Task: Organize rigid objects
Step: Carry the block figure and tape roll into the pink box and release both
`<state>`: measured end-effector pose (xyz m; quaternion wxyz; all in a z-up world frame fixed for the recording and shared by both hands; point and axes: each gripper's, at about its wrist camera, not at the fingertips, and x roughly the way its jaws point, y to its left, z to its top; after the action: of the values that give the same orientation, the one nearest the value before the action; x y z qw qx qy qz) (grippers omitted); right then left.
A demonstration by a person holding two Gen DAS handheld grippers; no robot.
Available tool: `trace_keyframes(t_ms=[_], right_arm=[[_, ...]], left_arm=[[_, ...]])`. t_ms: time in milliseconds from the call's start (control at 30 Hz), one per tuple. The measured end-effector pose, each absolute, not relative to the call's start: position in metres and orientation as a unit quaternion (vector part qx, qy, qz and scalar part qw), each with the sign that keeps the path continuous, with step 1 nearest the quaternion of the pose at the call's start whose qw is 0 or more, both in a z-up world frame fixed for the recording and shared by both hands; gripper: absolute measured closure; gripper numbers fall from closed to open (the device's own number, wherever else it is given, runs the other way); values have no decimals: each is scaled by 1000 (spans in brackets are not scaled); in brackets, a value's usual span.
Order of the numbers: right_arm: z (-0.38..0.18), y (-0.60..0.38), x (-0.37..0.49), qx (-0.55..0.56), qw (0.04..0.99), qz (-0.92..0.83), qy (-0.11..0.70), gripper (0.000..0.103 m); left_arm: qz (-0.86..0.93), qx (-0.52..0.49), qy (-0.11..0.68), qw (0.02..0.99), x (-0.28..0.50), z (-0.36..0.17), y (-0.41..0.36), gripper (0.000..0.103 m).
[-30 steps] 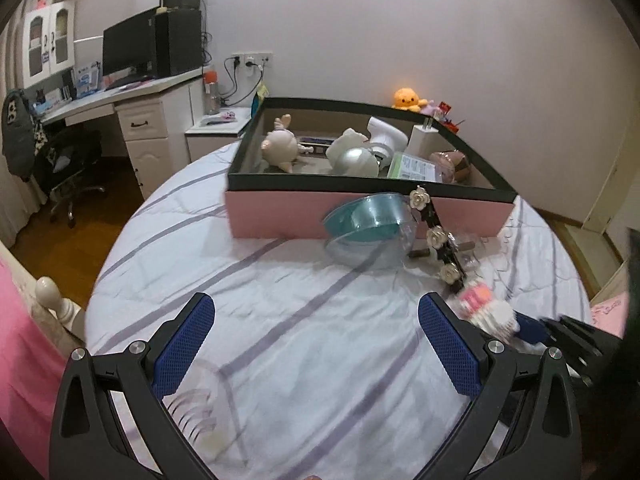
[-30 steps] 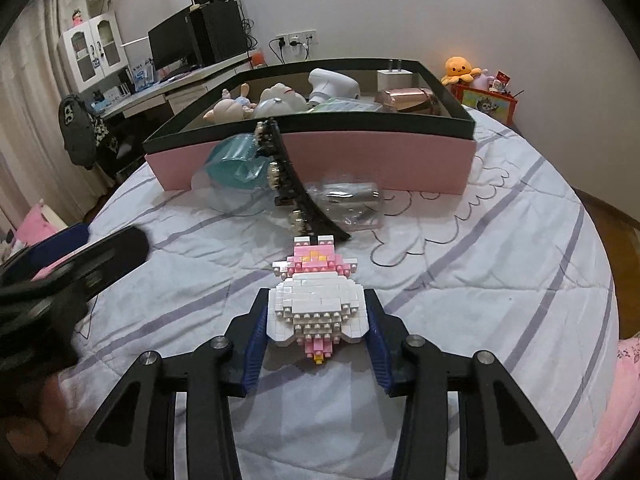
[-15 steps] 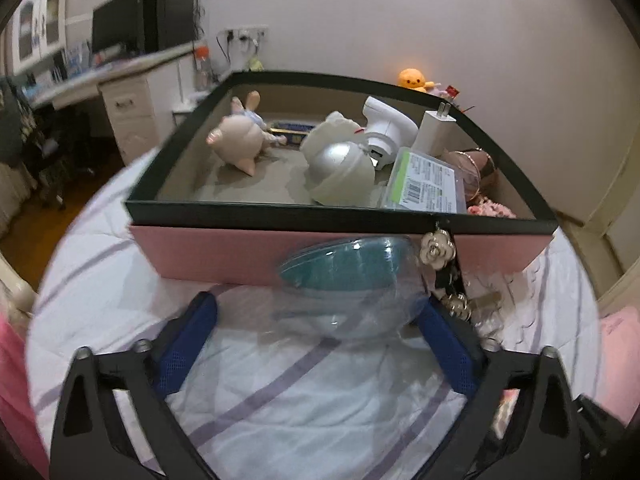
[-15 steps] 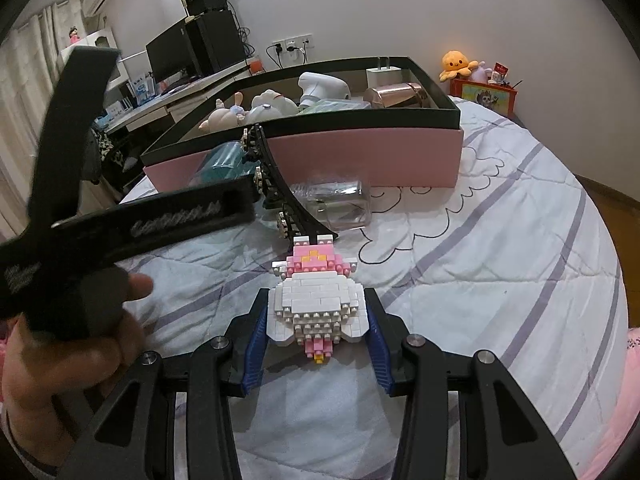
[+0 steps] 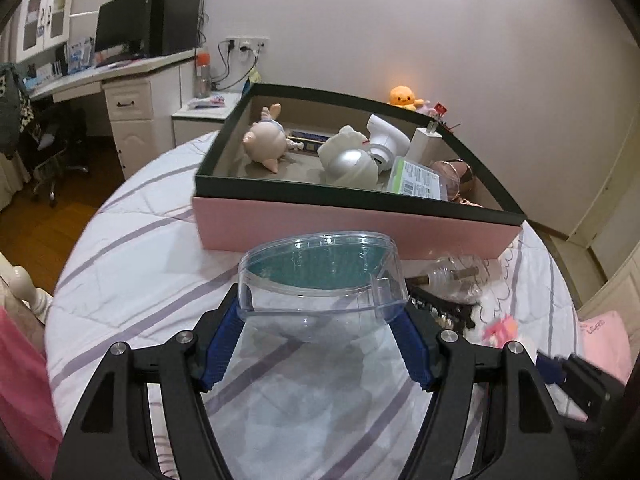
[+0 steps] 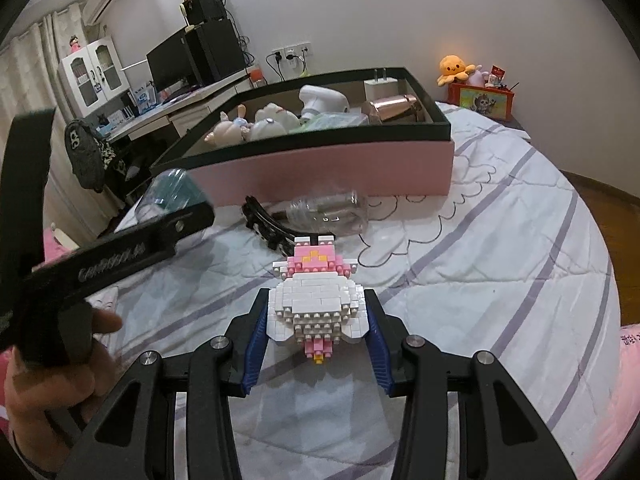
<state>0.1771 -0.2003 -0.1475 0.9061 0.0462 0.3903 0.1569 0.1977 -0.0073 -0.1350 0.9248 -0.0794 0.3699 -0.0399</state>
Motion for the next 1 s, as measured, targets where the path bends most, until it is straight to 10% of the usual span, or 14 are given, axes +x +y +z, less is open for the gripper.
trace_keyframes(t_ms=[1000], right_arm=[[-26,-183,306,-15,940,148,307,58]], left_arm=[[-54,-39,269,961,264,-26,27,32]])
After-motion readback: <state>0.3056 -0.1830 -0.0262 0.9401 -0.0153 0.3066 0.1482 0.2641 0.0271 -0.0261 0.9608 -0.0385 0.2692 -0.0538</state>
